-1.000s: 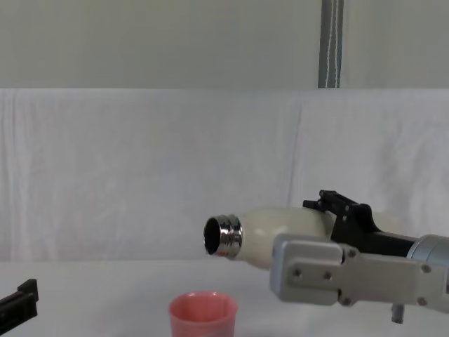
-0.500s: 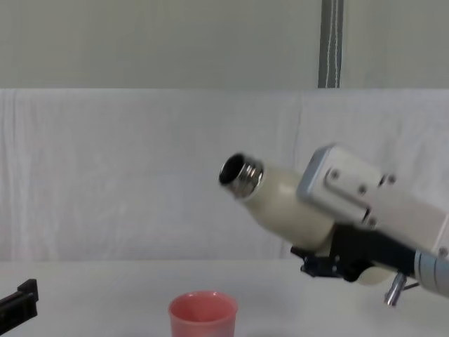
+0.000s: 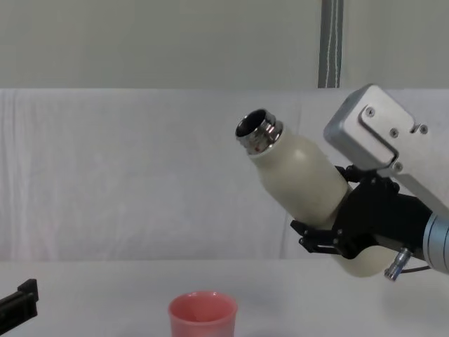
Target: Grasp the thermos with one hand and pour water into the cup lid.
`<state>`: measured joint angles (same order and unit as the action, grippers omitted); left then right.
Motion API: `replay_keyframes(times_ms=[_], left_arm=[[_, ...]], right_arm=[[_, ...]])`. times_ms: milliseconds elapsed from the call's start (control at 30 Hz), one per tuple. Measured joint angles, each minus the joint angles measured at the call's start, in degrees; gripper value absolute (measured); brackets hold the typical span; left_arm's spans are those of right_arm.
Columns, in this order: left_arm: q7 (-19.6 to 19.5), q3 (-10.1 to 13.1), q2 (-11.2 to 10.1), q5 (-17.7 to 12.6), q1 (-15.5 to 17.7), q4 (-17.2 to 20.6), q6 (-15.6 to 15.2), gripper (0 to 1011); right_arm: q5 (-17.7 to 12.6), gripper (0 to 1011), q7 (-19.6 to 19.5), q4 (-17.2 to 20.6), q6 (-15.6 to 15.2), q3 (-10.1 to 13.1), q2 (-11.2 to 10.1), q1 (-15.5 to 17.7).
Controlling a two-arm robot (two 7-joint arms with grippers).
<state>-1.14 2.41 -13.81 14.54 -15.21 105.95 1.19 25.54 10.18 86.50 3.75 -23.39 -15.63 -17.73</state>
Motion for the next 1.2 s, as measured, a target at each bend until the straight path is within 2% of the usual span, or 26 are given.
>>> replay_keyframes(times_ms=[133, 333, 367, 700, 1000, 1200], left_arm=[[0.0, 0.0, 0.0, 0.0, 0.0, 0.0, 0.0, 1001], [0.0, 0.0, 0.0, 0.0, 0.0, 0.0, 0.0, 1001], [0.0, 0.0, 0.0, 0.0, 0.0, 0.0, 0.0, 1001], [0.0, 0.0, 0.0, 0.0, 0.0, 0.0, 0.0, 1001], [0.0, 0.0, 0.0, 0.0, 0.0, 0.0, 0.0, 1001], [0.0, 0.0, 0.0, 0.0, 0.0, 0.0, 0.0, 1001]], right_arm=[[-2.8, 950, 0.6, 0.3, 0.1, 1.1, 0.6, 0.7], [-9.6, 950, 1.7, 1.4, 0.1, 4.2, 1.9, 2.7], [-9.6, 950, 1.7, 1.4, 0.1, 4.2, 1.9, 2.7], [-16.2, 950, 1.9, 3.3, -0.1, 7.9, 2.7, 6.0], [-25.4, 950, 3.1, 4.5, -0.7, 12.2, 3.9, 9.4], [-28.7, 950, 3.1, 4.9, -1.0, 13.8, 4.4, 10.5]])
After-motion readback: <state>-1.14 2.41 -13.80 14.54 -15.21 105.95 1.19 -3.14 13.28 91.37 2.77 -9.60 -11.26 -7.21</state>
